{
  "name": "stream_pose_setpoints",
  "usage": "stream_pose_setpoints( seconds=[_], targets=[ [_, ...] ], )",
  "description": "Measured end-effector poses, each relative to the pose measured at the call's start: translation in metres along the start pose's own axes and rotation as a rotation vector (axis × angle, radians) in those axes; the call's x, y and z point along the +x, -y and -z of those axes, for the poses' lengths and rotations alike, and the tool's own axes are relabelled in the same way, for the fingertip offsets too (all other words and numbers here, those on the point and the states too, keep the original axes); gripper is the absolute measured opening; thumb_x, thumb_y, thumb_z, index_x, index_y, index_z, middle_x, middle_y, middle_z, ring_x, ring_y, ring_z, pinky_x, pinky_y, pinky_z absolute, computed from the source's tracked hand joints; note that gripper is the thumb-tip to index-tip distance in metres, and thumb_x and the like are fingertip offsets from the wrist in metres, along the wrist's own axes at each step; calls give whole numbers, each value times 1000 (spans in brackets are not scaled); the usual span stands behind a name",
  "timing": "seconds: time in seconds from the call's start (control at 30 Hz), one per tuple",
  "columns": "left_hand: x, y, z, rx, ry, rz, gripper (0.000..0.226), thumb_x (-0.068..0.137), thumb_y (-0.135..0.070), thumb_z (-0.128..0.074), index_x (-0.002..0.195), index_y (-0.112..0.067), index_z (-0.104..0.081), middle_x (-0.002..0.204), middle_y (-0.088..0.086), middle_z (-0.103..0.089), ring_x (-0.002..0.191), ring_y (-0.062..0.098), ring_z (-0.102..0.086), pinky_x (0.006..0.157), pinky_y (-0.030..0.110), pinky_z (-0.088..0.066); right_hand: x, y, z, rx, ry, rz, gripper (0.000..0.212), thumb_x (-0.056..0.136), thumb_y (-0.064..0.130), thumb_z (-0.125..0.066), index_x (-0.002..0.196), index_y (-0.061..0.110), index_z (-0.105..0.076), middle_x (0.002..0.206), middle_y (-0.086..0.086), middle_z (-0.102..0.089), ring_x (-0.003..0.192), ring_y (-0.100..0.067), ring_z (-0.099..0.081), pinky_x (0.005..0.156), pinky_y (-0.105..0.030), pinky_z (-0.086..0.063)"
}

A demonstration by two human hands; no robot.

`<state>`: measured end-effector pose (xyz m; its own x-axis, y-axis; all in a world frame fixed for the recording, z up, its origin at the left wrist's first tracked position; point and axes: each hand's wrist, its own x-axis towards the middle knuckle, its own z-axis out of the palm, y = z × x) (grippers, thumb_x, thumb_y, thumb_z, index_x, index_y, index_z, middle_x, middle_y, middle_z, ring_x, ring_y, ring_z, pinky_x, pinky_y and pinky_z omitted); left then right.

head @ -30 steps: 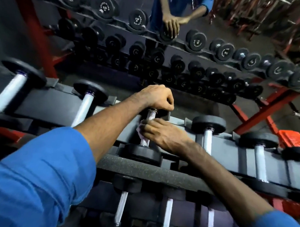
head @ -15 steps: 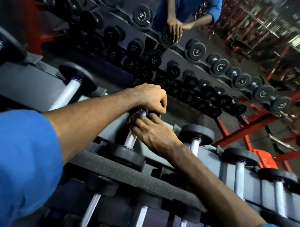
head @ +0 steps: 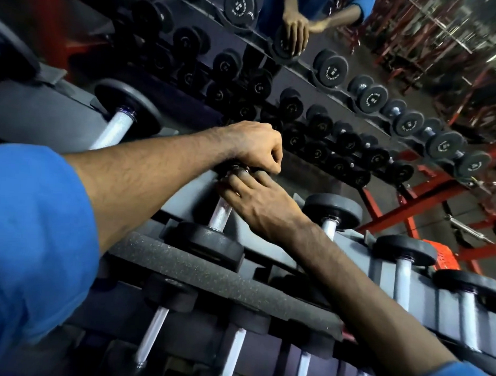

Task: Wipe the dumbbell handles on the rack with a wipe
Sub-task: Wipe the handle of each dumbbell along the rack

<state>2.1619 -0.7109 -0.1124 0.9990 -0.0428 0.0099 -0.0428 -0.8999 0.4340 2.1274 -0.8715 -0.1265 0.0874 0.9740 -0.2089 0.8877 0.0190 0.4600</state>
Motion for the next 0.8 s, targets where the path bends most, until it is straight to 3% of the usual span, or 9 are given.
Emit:
stream_pose_setpoints(
  seconds=[0.13, 0.27, 0.4, 0.53, 0.67, 0.73, 0.8],
  targets=[
    [-1, -1, 0, 8, 2, -14, 19, 82, -50, -71, 95, -43, -83, 87, -17, -73, 80, 10, -62, 72, 28, -43, 3, 13, -8, 19, 56, 142, 50, 104, 23, -22, 138, 21, -59, 142, -4, -59, 136, -26, -51, 111, -46, -36],
    [-2, -1, 2, 4, -2, -6, 18, 82, -48, -70, 95, -44, -83, 77, -17, -67, 76, 10, -61, 68, 27, -43, 7, -2, -1, -29, 30, 26, 60, 100, 19, -13, 140, 18, -57, 147, -7, -56, 139, -29, -49, 105, -46, -36],
    [-1, -1, 1, 4, -1, -10, 18, 83, -49, -71, 95, -43, -83, 85, -15, -73, 82, 11, -62, 74, 28, -44, -2, 13, -9, 76, 7, 189, 51, 101, 20, -26, 141, 20, -58, 147, -3, -58, 143, -24, -47, 112, -47, -37],
    [-2, -1, 2, -6, -3, -3, 19, 82, -49, -70, 94, -44, -83, 77, -17, -68, 79, 10, -61, 70, 28, -43, -10, 2, -22, 239, -157, -73, 54, 102, 13, -29, 148, 13, -55, 156, -9, -52, 148, -28, -43, 114, -48, -41],
    [0, -2, 3, 8, -1, -11, 18, 83, -49, -71, 95, -43, -83, 73, -18, -63, 80, 12, -61, 74, 27, -43, -28, 41, -33, 751, -287, -225, 55, 99, 3, -45, 151, 19, -55, 166, 1, -37, 156, -12, -28, 123, -33, -34],
    [-1, -1, 3, 8, 1, -6, 17, 81, -49, -70, 92, -44, -83, 71, -20, -63, 82, 12, -63, 73, 27, -44, -31, 63, -39, 980, -461, -411, 50, 95, -9, -59, 138, 15, -68, 159, 1, -48, 150, -10, -39, 121, -35, -40],
    [-1, -1, 3, -1, 3, 0, 17, 81, -49, -70, 92, -44, -83, 69, -22, -62, 84, 13, -64, 73, 28, -44, -28, 74, -45, 1188, -605, -636, 35, 94, -7, -68, 124, 9, -76, 149, -1, -59, 140, -8, -53, 116, -37, -45]
  ],
)
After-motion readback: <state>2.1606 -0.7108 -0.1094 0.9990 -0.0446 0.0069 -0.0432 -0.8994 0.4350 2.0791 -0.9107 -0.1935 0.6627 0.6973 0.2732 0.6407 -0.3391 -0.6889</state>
